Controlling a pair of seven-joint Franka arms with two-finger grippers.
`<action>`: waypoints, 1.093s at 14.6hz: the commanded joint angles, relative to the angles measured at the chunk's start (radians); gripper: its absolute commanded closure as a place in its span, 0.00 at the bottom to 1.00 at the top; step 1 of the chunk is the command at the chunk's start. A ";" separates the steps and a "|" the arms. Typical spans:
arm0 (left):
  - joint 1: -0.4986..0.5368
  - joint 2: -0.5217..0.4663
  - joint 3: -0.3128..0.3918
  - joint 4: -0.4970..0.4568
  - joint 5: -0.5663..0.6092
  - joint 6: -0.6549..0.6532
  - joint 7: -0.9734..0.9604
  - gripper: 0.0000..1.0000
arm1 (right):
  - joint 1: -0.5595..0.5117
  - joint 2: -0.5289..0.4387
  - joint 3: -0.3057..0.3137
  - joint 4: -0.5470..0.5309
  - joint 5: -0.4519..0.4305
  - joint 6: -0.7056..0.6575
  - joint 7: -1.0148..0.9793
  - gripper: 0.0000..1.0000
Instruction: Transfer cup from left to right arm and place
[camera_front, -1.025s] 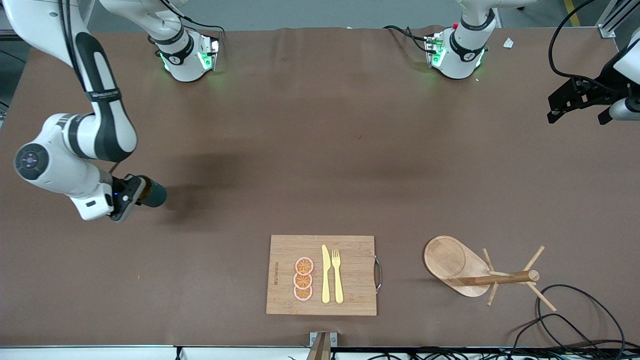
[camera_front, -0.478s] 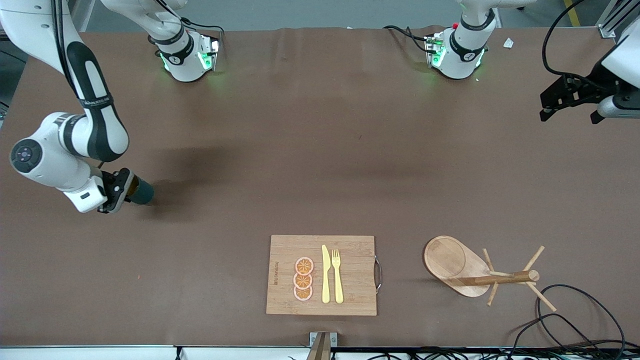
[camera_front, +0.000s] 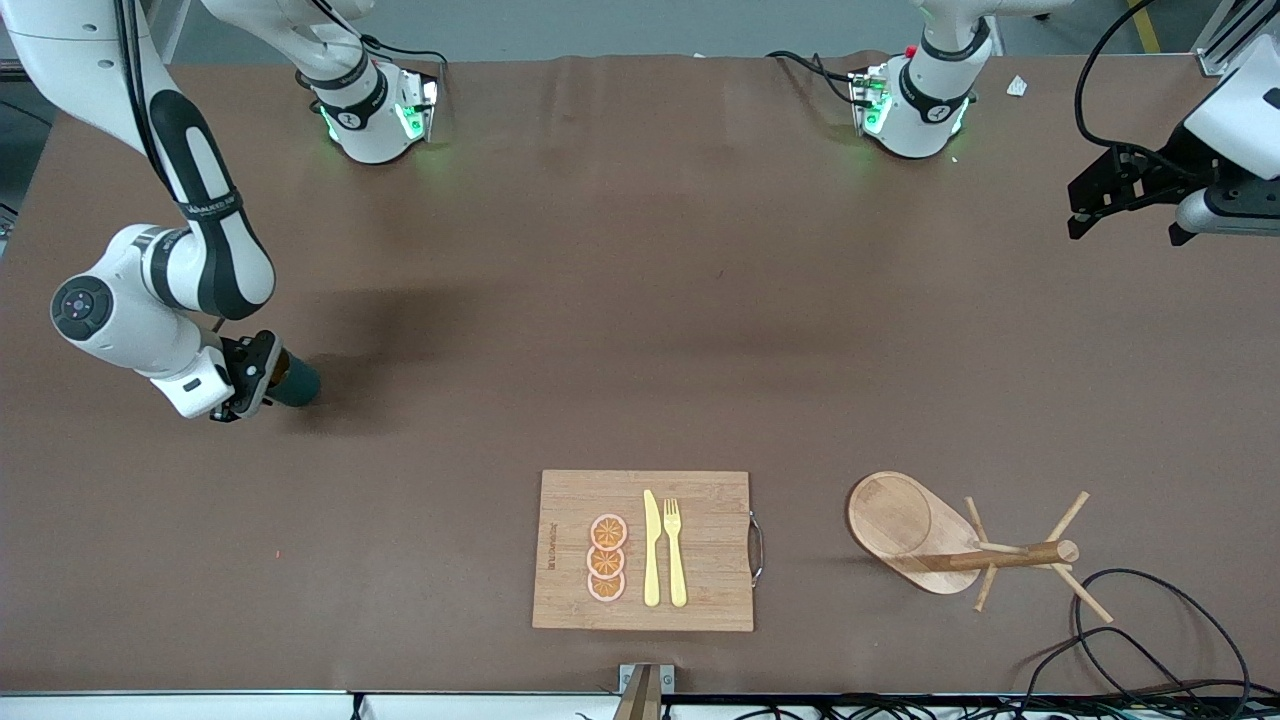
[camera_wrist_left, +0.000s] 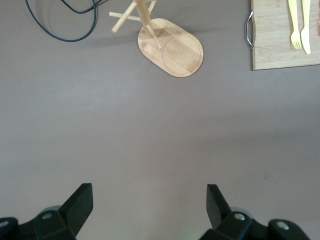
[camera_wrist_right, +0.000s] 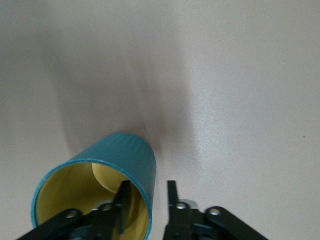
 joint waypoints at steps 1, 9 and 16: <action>0.004 -0.013 0.000 -0.008 0.000 -0.010 0.021 0.00 | -0.016 -0.040 0.013 0.043 0.004 -0.136 0.011 0.00; 0.004 -0.012 0.000 -0.008 0.000 -0.008 0.021 0.00 | -0.056 -0.103 0.009 0.492 -0.005 -0.766 0.512 0.00; 0.006 -0.012 0.000 -0.010 -0.001 -0.010 0.021 0.00 | -0.016 -0.117 0.018 0.655 -0.011 -0.947 1.044 0.00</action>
